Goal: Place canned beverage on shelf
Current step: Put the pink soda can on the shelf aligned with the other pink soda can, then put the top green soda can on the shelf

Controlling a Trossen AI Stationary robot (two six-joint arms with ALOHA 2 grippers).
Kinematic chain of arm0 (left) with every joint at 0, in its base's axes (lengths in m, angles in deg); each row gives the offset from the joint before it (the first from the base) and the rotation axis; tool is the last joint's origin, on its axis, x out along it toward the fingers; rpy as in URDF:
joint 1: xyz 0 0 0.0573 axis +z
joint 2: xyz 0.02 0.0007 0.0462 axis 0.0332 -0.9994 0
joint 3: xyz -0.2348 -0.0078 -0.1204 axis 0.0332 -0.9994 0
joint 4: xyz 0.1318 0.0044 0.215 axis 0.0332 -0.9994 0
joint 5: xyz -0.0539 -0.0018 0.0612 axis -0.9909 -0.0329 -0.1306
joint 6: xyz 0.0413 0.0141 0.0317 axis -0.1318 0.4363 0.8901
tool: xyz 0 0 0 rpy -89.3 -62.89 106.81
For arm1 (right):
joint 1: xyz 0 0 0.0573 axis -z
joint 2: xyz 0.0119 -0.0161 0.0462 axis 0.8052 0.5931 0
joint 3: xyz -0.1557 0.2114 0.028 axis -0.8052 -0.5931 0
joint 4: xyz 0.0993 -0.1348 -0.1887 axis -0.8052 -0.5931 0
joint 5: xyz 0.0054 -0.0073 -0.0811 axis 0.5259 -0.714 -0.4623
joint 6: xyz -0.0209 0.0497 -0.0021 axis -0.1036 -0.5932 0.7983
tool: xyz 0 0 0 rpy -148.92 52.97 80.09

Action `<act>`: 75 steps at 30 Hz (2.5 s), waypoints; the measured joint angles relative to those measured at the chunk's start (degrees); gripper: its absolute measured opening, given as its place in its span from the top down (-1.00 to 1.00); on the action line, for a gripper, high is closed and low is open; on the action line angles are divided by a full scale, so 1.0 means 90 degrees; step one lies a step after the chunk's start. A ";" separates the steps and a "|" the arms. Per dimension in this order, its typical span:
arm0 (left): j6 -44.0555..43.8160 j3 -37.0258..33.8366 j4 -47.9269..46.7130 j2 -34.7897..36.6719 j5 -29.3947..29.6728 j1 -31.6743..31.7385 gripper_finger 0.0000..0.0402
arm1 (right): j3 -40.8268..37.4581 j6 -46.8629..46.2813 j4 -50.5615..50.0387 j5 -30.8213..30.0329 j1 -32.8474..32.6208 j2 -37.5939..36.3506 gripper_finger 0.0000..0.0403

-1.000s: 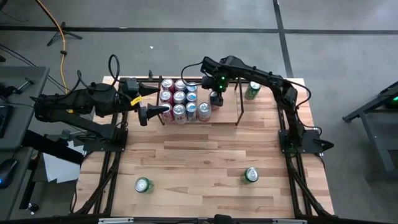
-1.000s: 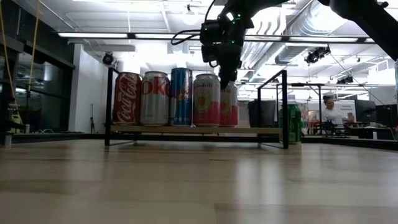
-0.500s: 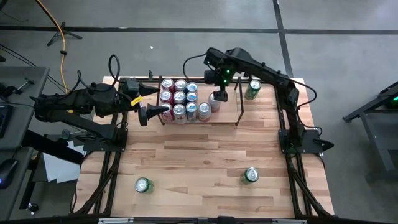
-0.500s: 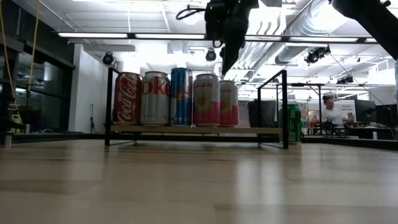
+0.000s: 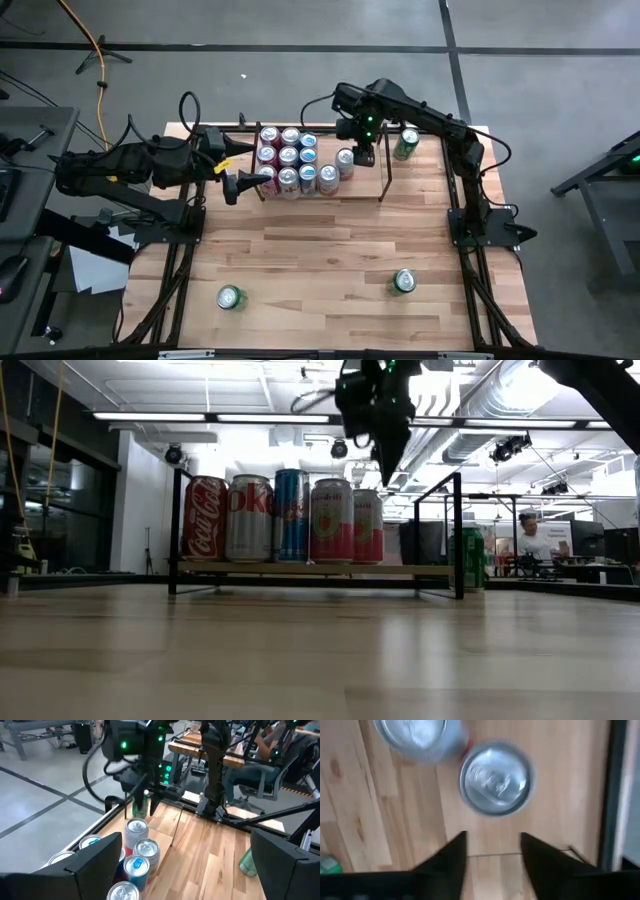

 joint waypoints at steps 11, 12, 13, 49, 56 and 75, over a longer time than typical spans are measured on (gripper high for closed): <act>0.0503 -0.0039 -0.0081 0.0031 0.0230 -0.0086 -0.74 | -0.1437 -0.0093 0.0649 0.0100 0.0020 -0.0487 0.93; 0.0561 -0.0128 0.0045 0.0060 0.0248 -0.0085 -0.74 | -0.1513 -0.0106 0.0790 0.0100 0.0016 -0.0550 0.96; 0.0632 -0.0269 0.0192 0.0119 0.0268 -0.0075 -0.74 | -0.1576 -0.0103 0.0886 0.0088 0.0016 -0.0584 0.98; -0.0339 -0.2917 0.3006 0.1341 0.0739 -0.0067 0.99 | -0.2740 0.0668 0.3362 -0.0932 -0.0309 -0.0636 1.00; -0.0398 -0.2917 0.3004 0.1193 0.0654 -0.0069 1.00 | -0.2740 0.0665 0.3737 -0.0688 -0.0323 -0.0634 1.00; 0.0080 -0.2917 0.2628 0.1766 0.0540 -0.0069 1.00 | -0.2692 0.0059 0.2742 -0.1153 -0.0223 -0.1512 1.00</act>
